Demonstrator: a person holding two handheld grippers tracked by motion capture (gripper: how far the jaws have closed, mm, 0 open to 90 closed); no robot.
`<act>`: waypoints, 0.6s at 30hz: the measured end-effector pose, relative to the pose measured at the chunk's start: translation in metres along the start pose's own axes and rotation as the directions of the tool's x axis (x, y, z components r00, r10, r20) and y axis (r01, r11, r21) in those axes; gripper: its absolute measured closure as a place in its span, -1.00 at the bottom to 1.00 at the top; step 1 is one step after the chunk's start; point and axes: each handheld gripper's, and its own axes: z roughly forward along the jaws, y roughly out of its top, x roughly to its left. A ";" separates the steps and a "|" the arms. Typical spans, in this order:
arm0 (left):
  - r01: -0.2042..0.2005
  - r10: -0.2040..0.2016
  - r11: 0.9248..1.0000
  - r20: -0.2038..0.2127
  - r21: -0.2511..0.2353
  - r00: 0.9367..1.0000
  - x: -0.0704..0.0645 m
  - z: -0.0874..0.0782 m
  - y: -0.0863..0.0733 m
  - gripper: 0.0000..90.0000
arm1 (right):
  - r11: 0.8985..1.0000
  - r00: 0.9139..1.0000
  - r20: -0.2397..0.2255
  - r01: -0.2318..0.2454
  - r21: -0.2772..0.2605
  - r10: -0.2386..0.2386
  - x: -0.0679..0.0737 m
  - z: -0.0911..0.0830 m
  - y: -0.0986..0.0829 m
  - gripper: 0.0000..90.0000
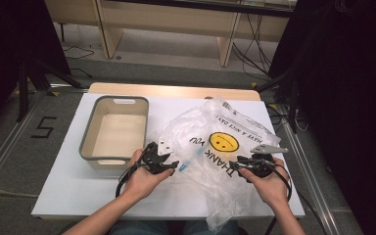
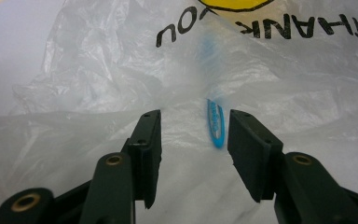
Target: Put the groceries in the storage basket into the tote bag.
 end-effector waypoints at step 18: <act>0.004 -0.004 1.000 0.031 -0.012 1.000 0.000 -0.012 -0.019 0.09 | 1.000 0.998 0.064 -0.014 -0.001 0.014 -0.008 -0.012 -0.015 0.08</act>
